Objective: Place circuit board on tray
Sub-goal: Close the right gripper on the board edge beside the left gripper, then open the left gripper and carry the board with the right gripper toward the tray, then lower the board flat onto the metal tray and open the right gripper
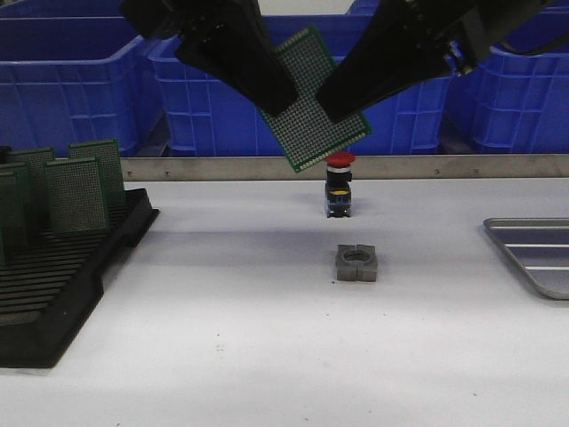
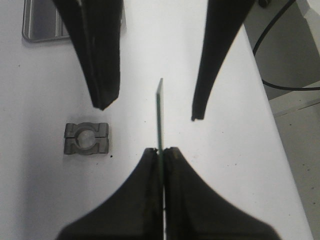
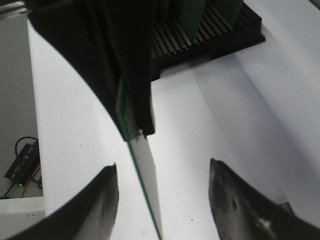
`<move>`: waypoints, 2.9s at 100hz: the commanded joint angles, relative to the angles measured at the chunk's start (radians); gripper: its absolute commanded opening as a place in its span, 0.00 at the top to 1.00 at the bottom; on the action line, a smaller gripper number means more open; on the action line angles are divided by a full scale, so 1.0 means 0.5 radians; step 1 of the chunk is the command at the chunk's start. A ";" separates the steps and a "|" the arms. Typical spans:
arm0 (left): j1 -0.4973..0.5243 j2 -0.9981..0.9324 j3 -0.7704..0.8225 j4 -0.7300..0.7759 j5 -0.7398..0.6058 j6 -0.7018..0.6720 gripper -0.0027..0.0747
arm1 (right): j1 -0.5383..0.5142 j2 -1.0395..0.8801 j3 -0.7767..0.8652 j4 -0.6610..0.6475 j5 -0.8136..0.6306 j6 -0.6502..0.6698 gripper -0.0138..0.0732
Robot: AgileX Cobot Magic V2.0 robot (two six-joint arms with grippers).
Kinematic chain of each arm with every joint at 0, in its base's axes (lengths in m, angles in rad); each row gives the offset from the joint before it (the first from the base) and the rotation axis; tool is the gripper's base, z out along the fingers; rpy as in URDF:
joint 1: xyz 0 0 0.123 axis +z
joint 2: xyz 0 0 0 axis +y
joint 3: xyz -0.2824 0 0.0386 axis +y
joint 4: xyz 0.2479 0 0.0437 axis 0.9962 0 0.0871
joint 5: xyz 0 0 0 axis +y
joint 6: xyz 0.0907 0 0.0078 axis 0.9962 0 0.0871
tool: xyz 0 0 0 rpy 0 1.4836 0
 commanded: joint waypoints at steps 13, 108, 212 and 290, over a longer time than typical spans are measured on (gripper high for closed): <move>-0.020 -0.109 -0.059 -0.143 0.111 -0.016 0.99 | 0.029 0.028 -0.118 0.119 0.020 -0.027 0.48; -0.020 -0.109 -0.059 -0.202 0.093 -0.016 0.27 | -0.107 -0.085 -0.135 -0.081 0.115 0.073 0.92; -0.020 -0.109 -0.059 -0.206 0.096 -0.016 0.27 | -1.369 0.722 -0.135 -0.083 0.321 1.034 0.92; -0.020 -0.109 -0.059 -0.207 0.096 -0.016 0.27 | -1.370 0.806 -0.137 -0.062 0.220 1.134 0.31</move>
